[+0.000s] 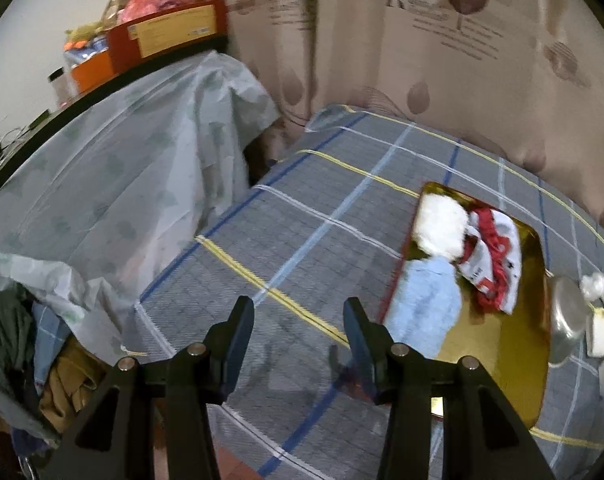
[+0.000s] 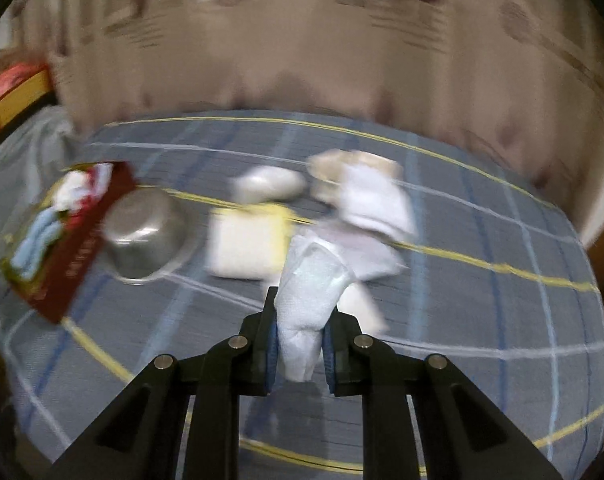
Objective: Organize soft objects
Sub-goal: 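Carry the white folded cloth with the right tool into the tray and release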
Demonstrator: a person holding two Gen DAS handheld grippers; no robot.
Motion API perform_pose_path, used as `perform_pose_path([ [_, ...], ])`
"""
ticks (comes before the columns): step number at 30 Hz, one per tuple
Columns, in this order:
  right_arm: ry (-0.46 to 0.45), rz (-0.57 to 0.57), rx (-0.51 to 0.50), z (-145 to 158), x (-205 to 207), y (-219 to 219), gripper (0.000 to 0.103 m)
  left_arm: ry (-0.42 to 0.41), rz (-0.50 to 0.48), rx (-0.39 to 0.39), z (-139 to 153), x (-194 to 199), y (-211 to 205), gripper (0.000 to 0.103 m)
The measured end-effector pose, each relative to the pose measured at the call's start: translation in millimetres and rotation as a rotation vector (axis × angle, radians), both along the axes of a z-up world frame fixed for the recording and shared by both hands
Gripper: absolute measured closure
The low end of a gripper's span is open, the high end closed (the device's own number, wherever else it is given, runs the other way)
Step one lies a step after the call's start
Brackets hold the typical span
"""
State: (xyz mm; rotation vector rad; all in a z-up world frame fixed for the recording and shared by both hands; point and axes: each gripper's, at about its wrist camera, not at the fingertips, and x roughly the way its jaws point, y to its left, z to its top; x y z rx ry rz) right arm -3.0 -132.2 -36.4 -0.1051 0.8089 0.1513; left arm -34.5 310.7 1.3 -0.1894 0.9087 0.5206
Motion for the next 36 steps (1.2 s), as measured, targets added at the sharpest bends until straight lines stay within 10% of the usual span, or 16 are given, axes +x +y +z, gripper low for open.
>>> perform_pose_path([
  [19,0.04,0.463,0.049,3.4,25.1,234.5,0.087,0.003,0.182,-0.036,-14.4,-22.7,48.0,0.056],
  [29,0.126,0.511,-0.011,-30.1,49.4,280.8,0.081,0.003,0.238,-0.072,-16.8,-26.4,56.3,0.056],
  [36,0.134,0.484,-0.006,-33.6,61.0,282.3,0.057,0.02,0.24,-0.086,-21.8,-25.7,58.2,0.056],
])
